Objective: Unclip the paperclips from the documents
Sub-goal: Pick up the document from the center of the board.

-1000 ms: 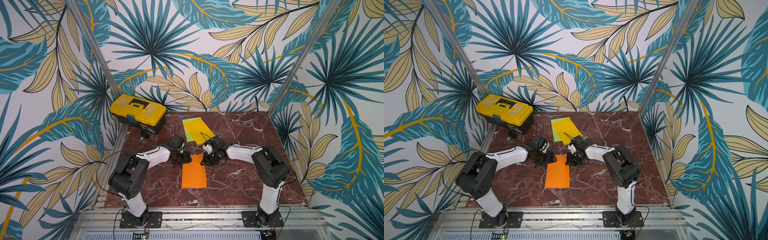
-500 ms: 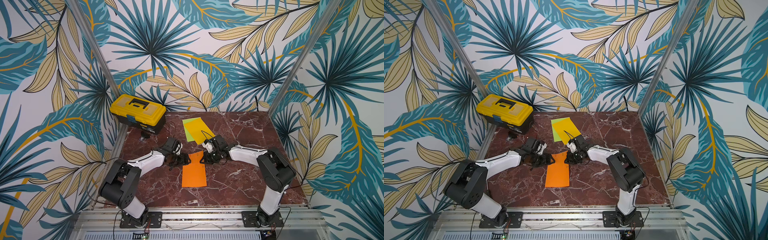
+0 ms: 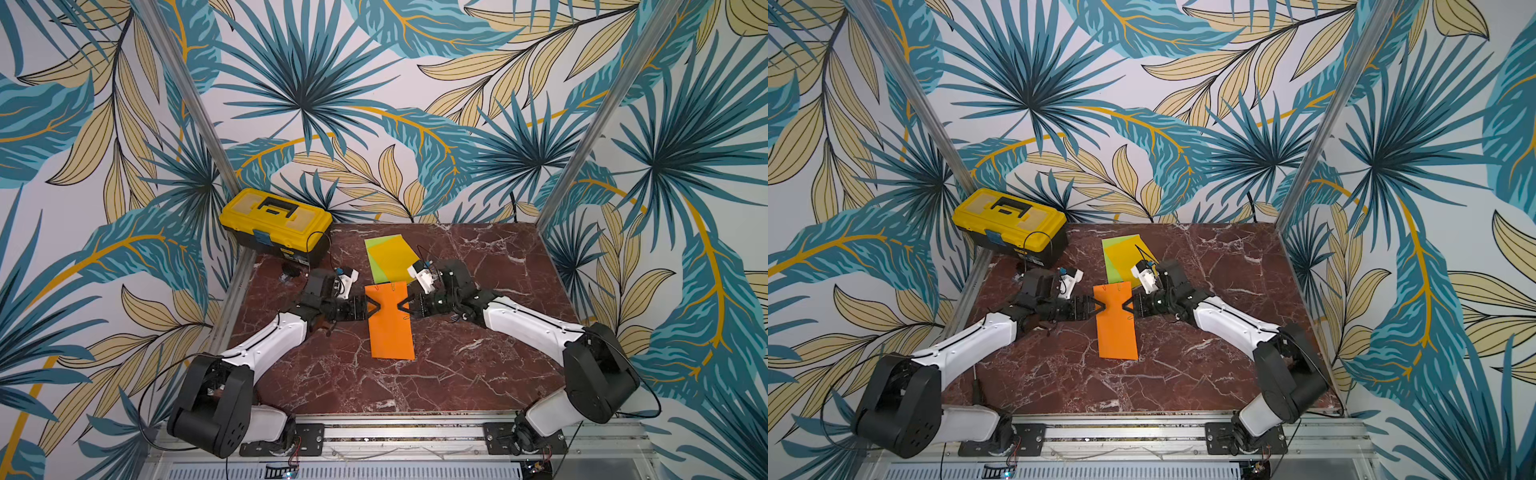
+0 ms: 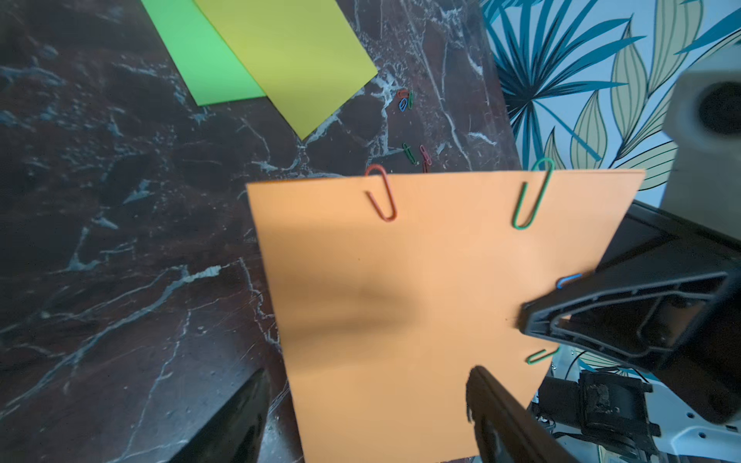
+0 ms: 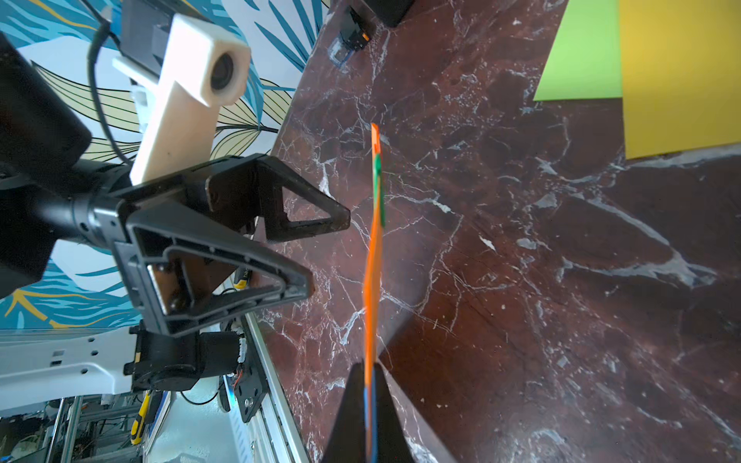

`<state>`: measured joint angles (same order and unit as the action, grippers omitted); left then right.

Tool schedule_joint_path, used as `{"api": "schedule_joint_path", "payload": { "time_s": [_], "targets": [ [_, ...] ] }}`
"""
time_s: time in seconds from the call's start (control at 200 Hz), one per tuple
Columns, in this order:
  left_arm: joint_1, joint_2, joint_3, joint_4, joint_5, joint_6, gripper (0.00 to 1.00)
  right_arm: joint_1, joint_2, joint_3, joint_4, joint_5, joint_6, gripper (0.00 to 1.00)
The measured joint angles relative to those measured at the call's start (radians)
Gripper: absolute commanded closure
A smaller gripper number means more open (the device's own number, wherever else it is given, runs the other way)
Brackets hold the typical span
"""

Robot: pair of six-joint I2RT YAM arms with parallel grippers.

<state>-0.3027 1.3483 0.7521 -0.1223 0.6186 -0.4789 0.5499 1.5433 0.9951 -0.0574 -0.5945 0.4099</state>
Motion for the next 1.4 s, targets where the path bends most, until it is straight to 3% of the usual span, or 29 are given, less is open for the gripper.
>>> {"api": "schedule_joint_path", "payload": {
  "time_s": [0.24, 0.711, 1.036, 1.397],
  "targets": [
    [0.062, -0.028, -0.035, 0.080, 0.101, -0.005, 0.21, 0.000, -0.068, 0.000, 0.000, -0.034, -0.003, 1.00],
    [0.069, -0.015, -0.047, 0.196, 0.326, -0.032, 0.23, -0.013, -0.119, -0.005, 0.060, -0.114, 0.026, 1.00],
    [0.070, -0.008, -0.009, 0.224, 0.436, -0.058, 0.44, -0.025, -0.079, -0.047, 0.196, -0.124, 0.085, 1.00],
    [0.070, -0.008, -0.009, 0.231, 0.448, -0.065, 0.69, -0.027, -0.073, -0.070, 0.280, -0.126, 0.127, 1.00]
  ]
}}
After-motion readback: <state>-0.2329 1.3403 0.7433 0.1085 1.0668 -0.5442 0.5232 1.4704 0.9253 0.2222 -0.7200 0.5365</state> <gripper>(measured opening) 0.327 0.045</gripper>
